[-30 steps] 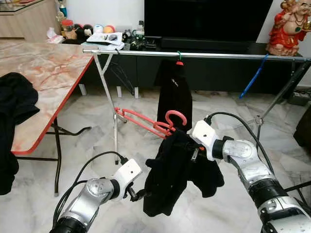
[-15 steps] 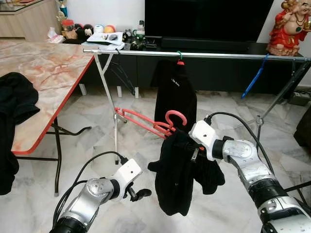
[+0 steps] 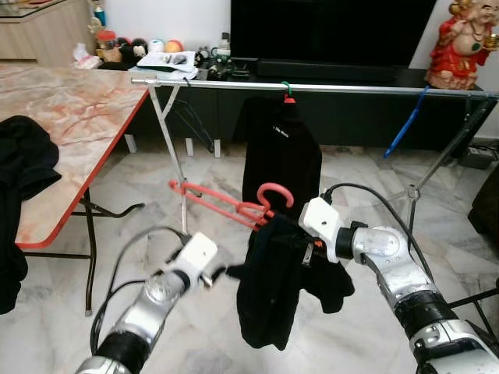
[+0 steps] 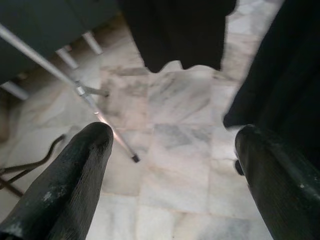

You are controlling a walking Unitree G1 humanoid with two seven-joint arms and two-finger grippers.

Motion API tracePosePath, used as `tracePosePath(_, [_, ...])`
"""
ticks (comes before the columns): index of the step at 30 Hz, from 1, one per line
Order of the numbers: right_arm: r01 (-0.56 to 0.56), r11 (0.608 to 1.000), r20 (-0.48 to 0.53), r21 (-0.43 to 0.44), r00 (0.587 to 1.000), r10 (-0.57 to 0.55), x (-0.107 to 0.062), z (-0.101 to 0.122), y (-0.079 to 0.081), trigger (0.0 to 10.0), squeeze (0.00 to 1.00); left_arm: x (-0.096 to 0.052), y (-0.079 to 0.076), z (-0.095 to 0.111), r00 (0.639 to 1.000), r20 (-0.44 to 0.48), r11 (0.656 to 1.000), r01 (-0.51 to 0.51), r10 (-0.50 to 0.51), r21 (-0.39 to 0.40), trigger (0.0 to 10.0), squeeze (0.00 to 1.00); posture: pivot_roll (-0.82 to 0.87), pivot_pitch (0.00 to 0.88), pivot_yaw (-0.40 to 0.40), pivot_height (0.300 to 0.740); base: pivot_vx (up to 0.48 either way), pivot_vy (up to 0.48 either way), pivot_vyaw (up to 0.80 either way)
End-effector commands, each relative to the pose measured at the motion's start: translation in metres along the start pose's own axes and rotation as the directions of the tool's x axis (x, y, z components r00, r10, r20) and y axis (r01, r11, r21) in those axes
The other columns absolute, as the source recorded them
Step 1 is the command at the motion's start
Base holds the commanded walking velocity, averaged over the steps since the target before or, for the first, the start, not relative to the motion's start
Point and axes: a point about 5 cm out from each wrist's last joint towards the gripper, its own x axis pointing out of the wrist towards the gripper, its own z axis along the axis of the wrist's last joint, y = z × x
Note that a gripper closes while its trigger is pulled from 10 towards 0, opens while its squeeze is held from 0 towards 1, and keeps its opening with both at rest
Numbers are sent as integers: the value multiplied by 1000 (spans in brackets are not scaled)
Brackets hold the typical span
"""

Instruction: Hang hanger

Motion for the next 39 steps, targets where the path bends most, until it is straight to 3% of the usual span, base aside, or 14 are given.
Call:
tracePosePath(1, [65, 997, 15, 36, 998, -66, -5, -5, -4, 10000, 0, -4, -5, -17, 999, -43, 999, -10, 8, -47, 10000, 0, -26, 77, -27, 740, 0, 0, 0])
tracePosePath(5, [98, 992, 11, 74, 995, -99, -8, -11, -3, 10000, 0, -5, -6, -22, 999, -48, 996, -26, 22, -79, 10000, 0, -23, 78, -24, 740, 0, 0, 0])
tracePosePath(10, [61, 994, 34, 95, 997, -65, -11, -14, 4, 10000, 0, -3, -6, -27, 996, -51, 991, -74, 69, -109, 10000, 0, -27, 77, -21, 740, 0, 0, 0])
tracePosePath(13, [45, 995, 46, 92, 998, -49, -10, -11, 4, 10000, 0, 0, -19, -17, 999, 12, 981, 43, -41, -187, 10000, 0, -30, 73, -19, 740, 0, 0, 0])
tracePosePath(14, [21, 996, 62, 87, 998, -26, -8, -8, 6, 10000, 0, 2, -29, -9, 991, 65, 970, 132, -121, -203, 10000, 0, -30, 73, -19, 740, 0, 0, 0])
tracePosePath(21, [-49, 997, 106, 67, 994, 42, -1, 0, 13, 10000, 0, 4, -47, 8, 955, 165, 934, 280, -247, -223, 10000, 0, -29, 59, -17, 740, 0, 0, 0])
tracePosePath(24, [-40, 998, 104, 55, 994, 34, 1, 4, 10, 10000, 0, 3, -53, 14, 929, 199, 914, 352, -314, -200, 10000, 0, -28, 58, -20, 740, 0, 0, 0])
tracePosePath(26, [-22, 999, 106, 37, 994, 18, 4, 12, 4, 10000, 0, 0, -60, 21, 882, 225, 882, 450, -415, -138, 10000, 0, -25, 59, -24, 740, 0, 0, 0])
tracePosePath(29, [-1, 1000, 124, 15, 992, -1, 11, 24, -2, 10000, 0, -3, -66, 26, 841, 221, 853, 517, -493, -66, 10000, 0, -22, 60, -27, 740, 0, 0, 0])
tracePosePath(33, [25, 1000, 136, 2, 990, -25, 17, 34, -6, 10000, 0, -6, -73, 29, 816, 194, 833, 554, -545, 11, 10000, 0, -20, 61, -30, 740, 0, 0, 0])
tracePosePath(34, [43, 999, 143, -1, 989, -43, 21, 40, -9, 10000, 0, -6, -74, 31, 816, 180, 833, 550, -550, 55, 10000, 0, -19, 62, -32, 740, 0, 0, 0])
tracePosePath(36, [48, 999, 147, -1, 988, -48, 22, 42, -9, 10000, 0, -6, -74, 32, 822, 177, 839, 539, -542, 67, 10000, 0, -19, 62, -32, 740, 0, 0, 0])
tracePosePath(39, [52, 999, 168, 0, 984, -52, 28, 50, -10, 10000, 0, 0, -70, 33, 877, 114, 884, 458, -466, 88, 10000, 0, -19, 63, -33, 740, 0, 0, 0])
